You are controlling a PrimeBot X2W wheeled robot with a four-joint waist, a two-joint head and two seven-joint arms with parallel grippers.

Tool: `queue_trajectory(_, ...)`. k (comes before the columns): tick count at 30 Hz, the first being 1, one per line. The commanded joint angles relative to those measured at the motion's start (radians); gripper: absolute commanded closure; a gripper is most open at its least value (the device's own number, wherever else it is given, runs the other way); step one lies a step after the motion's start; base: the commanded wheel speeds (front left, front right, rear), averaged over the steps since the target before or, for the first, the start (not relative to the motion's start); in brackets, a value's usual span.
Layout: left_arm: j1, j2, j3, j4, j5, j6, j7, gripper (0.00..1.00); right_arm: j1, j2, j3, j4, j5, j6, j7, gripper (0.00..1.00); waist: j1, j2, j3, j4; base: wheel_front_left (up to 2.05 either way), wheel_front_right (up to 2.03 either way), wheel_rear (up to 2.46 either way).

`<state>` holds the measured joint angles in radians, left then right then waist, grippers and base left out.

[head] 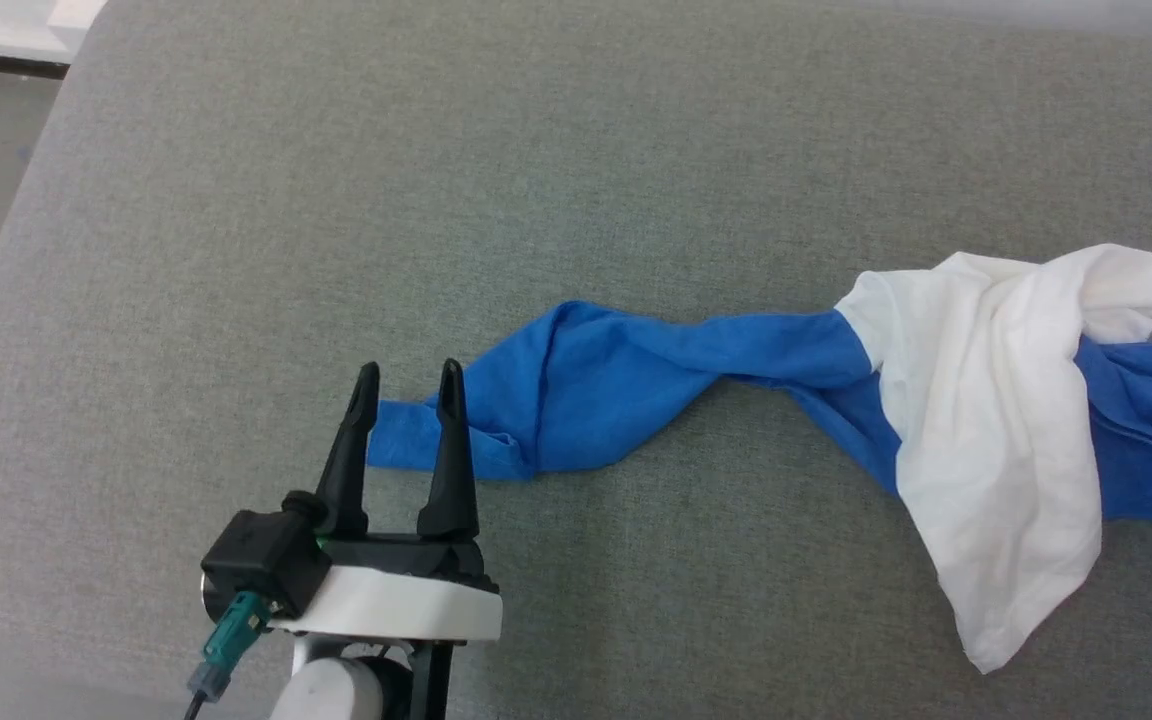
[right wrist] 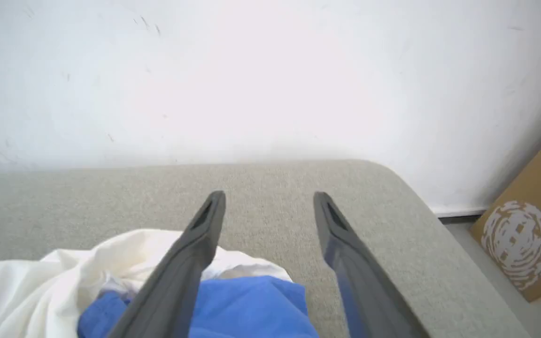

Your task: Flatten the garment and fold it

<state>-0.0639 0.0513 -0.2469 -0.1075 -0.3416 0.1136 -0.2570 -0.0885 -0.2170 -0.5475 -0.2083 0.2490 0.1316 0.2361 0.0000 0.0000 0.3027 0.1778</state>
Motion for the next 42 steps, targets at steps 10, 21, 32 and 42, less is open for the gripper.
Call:
queue_trajectory(10, 0.005, -0.001, 0.009, -0.005, 0.014, -0.012, -0.005, 0.0, 0.19, 0.141, 0.282, -0.109, -0.043, -0.001, -0.074, 0.0, 0.0, 0.0, 0.005, -0.012, 0.0, 0.0, 0.0)
queue_trajectory(21, -0.014, -0.001, -0.006, -0.01, 0.005, -0.001, -0.005, 0.0, 0.315, 0.084, 0.413, -0.027, -0.075, -0.001, 0.155, 0.0, 0.0, 0.0, 0.046, -0.008, 0.0, 0.0, 0.0)
queue_trajectory(32, -0.016, -0.001, -0.01, -0.015, -0.012, 0.01, -0.005, 0.0, 0.298, 0.055, 0.44, -0.144, -0.021, -0.001, 0.293, 1.0, 0.0, 0.0, 0.049, 0.022, 0.0, 0.0, 0.0)
queue_trajectory(42, -0.024, -0.001, -0.025, -0.022, -0.034, 0.011, -0.005, 0.0, 0.004, -0.159, 0.442, -0.419, 0.104, -0.001, 0.45, 1.0, 0.0, 0.0, 0.068, 0.054, 0.0, 0.0, 0.0)
